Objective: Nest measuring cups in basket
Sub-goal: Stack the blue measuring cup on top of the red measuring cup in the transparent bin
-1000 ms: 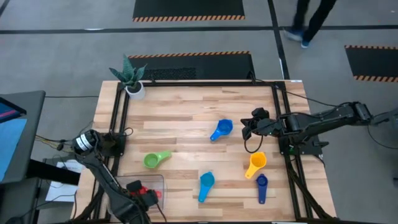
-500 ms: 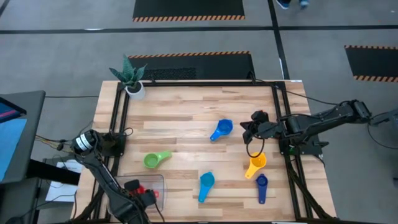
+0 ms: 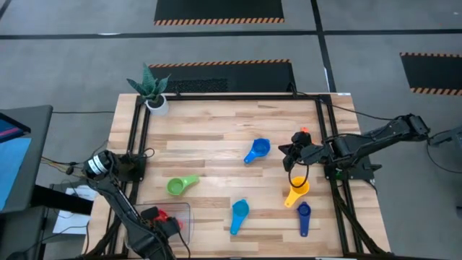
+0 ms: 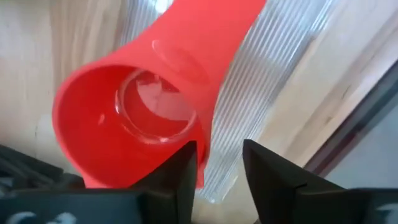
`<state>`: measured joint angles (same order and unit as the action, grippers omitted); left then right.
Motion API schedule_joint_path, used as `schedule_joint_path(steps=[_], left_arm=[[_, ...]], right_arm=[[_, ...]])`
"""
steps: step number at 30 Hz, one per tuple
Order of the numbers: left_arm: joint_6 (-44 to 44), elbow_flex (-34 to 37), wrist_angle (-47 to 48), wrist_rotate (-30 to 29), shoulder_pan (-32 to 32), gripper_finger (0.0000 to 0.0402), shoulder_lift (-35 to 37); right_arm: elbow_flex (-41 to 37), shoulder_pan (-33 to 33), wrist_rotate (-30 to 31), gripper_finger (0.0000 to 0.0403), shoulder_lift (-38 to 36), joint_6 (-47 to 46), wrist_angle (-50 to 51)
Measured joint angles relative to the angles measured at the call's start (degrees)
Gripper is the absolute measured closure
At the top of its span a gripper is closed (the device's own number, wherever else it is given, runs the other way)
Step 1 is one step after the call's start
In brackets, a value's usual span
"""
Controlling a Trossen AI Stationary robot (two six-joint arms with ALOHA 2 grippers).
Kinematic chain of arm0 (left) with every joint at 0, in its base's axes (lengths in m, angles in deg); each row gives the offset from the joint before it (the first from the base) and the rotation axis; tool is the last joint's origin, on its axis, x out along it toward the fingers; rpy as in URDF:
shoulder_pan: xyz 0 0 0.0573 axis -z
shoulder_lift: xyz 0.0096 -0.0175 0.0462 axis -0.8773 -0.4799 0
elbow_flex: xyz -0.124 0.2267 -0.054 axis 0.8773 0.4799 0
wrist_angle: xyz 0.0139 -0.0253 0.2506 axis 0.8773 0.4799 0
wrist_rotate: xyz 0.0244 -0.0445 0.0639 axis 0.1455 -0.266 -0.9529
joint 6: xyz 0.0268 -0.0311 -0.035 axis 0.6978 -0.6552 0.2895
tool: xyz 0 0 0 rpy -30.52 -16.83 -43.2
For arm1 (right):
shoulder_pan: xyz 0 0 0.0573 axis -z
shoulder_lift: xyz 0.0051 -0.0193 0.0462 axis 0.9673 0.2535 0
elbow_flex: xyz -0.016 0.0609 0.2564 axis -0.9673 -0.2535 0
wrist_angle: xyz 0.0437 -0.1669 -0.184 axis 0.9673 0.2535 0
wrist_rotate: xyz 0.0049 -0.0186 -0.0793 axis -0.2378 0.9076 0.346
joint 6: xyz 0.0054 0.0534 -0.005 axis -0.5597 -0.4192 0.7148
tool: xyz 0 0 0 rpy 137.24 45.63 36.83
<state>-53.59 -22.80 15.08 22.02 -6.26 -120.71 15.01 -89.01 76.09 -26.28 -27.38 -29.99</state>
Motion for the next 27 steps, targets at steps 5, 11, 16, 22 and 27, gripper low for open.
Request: schedule_joint_path(steps=[5, 11, 16, 22, 27], left_arm=[[3.49, -2.47, 2.26, 2.03, -0.86, 0.0252, 2.20], [10.43, -11.38, 13.83, -15.40, -2.72, 0.0255, 9.62], [14.81, -13.56, 17.06, -50.06, -3.44, 0.0262, 16.90], [14.50, -12.97, 20.28, -74.98, -9.98, 0.0269, 23.22], [19.12, -12.96, 21.00, -75.40, -19.12, 0.0272, 25.26]], right_arm=[[0.00, -0.15, 0.00, 0.0367, 0.00, 0.00, -0.03], [0.00, -0.03, 0.11, 0.0367, 0.00, 4.36, -5.23], [0.00, 1.33, 0.13, 0.0367, 0.52, 22.87, -24.07], [0.77, 8.23, 0.32, 0.0371, 5.59, 43.28, -51.00], [5.98, 21.07, -7.40, 0.0384, 12.89, 38.73, -48.79]])
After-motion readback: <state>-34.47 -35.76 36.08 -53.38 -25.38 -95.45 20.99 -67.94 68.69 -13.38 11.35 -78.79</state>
